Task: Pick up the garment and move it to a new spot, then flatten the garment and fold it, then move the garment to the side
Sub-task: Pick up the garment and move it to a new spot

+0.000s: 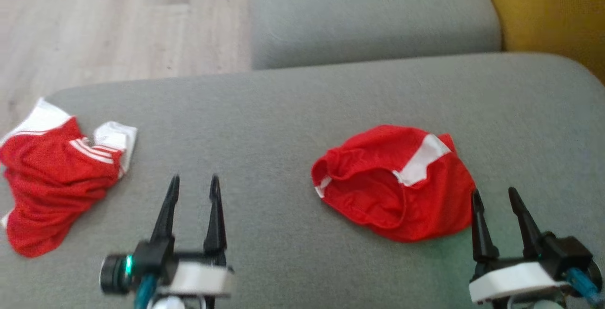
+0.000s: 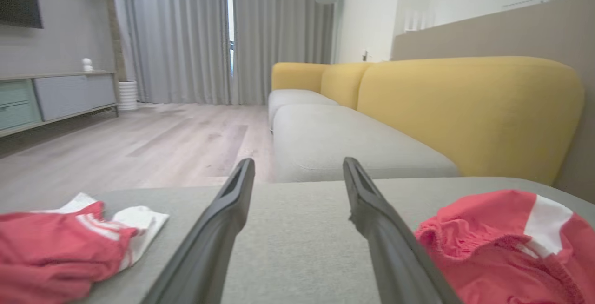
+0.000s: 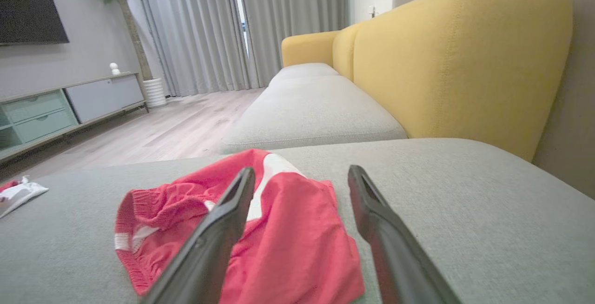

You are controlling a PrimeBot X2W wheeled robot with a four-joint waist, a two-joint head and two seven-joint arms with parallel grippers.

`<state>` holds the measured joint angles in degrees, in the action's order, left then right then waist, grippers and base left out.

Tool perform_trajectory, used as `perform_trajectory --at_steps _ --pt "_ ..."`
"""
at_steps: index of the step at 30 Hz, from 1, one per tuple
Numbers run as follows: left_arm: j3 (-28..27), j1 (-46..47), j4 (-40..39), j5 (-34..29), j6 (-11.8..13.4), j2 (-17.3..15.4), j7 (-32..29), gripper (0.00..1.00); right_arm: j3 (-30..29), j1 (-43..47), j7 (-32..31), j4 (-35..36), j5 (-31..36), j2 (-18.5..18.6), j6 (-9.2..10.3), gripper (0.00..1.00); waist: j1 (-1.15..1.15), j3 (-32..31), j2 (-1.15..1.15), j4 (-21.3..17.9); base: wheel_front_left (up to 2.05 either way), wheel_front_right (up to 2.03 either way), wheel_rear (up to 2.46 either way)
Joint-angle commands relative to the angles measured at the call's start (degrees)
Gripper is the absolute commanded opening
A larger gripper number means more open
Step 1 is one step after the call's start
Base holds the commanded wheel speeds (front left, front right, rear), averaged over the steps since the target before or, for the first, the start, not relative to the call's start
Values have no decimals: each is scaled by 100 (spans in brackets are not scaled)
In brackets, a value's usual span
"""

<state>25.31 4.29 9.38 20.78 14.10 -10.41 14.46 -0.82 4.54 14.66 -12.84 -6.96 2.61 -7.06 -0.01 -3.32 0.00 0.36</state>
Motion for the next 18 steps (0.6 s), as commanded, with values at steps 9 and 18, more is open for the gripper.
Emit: perform_trajectory --at_steps 9,18 --pt "-604 -1260 -573 -1001 -457 349 53 100 163 476 34 347 -47 27 -43 100 1 -477 0 252 0 0 0" --pt "-835 -1438 -343 -1395 -701 475 53 100 187 643 34 261 13 27 -43 100 1 -548 0 284 0 0 0"
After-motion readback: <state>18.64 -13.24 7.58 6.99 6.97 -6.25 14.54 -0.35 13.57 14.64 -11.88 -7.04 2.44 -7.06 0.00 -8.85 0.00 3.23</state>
